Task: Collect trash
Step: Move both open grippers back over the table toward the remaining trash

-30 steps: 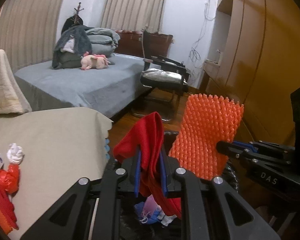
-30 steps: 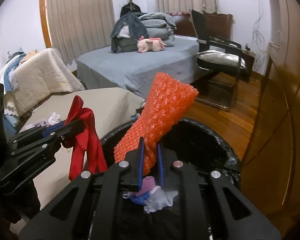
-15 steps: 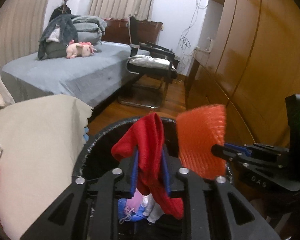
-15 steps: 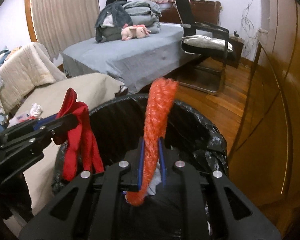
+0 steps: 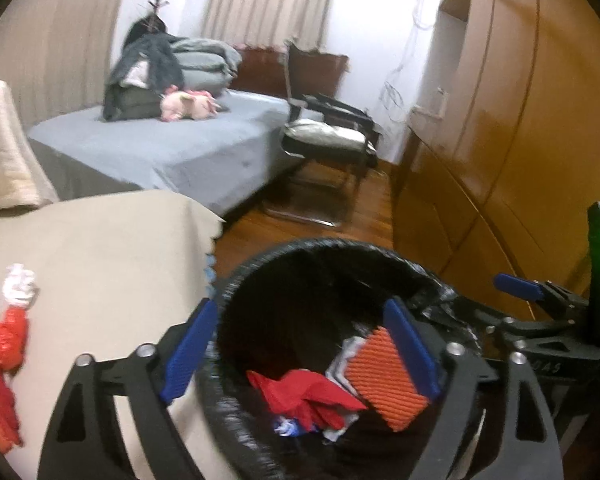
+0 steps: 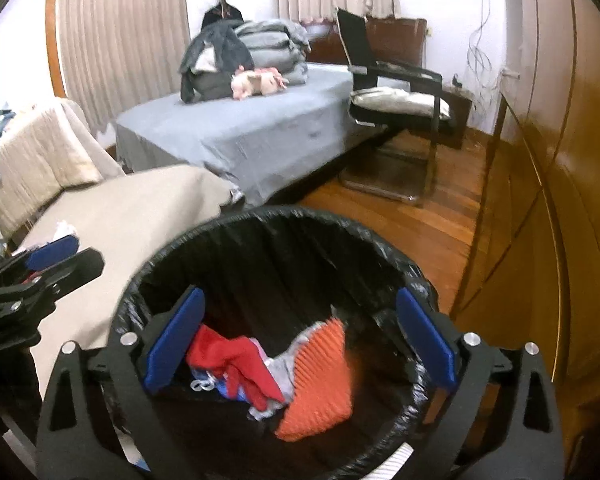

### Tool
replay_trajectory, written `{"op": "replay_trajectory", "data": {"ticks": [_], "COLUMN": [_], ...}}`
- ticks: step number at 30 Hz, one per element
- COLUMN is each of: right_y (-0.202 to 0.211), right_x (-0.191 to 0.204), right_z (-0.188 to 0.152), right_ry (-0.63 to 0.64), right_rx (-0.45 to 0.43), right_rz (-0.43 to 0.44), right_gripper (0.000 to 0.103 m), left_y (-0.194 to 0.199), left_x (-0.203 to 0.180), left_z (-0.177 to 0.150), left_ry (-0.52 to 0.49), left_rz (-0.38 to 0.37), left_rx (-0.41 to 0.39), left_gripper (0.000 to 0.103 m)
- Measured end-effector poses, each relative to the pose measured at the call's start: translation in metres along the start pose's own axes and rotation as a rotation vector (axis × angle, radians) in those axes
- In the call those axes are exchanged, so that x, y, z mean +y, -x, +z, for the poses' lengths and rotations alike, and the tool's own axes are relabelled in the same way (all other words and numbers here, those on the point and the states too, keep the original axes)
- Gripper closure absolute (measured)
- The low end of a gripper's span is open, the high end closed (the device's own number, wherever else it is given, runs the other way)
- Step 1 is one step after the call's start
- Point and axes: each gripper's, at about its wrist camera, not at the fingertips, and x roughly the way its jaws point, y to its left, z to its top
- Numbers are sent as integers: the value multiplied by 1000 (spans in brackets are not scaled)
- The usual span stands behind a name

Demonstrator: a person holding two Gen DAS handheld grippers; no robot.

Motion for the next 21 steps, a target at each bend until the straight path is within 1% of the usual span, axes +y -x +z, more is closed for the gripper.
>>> {"op": "replay_trajectory", "data": {"ticks": [4, 6, 9, 18, 21], "right_y": [8, 11, 11, 0, -5], "right_x": [13, 24, 41, 106, 127], "right_z": [10, 14, 21, 34, 38], "right_ry": [-2, 6, 20, 88, 108], "right_rx": [-42, -58, -75, -85, -86], "right_rz": [31, 49, 76, 172, 199], "right_gripper": [7, 6, 6, 6, 6], "left_y": [23, 33, 52, 91, 102], "left_x": [18, 27, 47, 101, 115], "left_z": [2, 3, 1, -11, -16], "left_ry": [14, 31, 59, 128, 145], "left_rz": [73, 94, 145, 285, 318], "left_rx": [-45, -57, -75, -103, -107], "left_gripper": [6, 6, 6, 6, 6]}}
